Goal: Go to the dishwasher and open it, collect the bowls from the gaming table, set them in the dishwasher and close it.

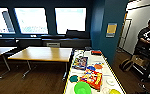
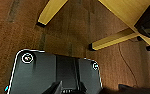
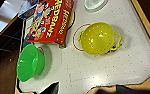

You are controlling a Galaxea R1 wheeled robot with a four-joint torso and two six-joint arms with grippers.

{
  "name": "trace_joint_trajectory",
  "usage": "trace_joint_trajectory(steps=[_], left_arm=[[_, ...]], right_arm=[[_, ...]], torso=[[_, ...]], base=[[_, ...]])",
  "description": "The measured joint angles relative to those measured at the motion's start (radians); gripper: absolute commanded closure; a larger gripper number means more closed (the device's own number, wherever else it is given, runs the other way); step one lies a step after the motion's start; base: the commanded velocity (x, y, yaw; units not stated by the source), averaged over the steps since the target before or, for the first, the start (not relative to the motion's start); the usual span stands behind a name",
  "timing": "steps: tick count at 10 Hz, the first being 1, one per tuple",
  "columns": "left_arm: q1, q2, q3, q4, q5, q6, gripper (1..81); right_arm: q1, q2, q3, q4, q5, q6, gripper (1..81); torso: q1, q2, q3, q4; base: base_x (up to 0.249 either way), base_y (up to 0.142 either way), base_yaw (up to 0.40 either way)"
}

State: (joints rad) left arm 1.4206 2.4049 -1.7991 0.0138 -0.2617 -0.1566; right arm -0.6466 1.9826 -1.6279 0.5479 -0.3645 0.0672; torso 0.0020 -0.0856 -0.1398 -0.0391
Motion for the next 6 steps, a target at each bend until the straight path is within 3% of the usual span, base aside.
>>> trace_joint_trajectory(steps=[2,6], left_arm=[[-0.002,0.001,-0.001,0.0,0.0,0.0,1.0],[-0.003,0.009,-0.006,0.0,-0.001,0.0,1.0]], right_arm=[[-0.053,0.041,-0.041,-0.001,-0.003,-0.002,1.0],[-0.054,0.077,-0.076,0.0,0.004,-0.007,1.0]], torso=[[0.0,0.0,0.0,0.0],[0.0,0.0,-0.006,0.0]], base=[[0.0,0.0,0.0],[0.0,0.0,0.0]])
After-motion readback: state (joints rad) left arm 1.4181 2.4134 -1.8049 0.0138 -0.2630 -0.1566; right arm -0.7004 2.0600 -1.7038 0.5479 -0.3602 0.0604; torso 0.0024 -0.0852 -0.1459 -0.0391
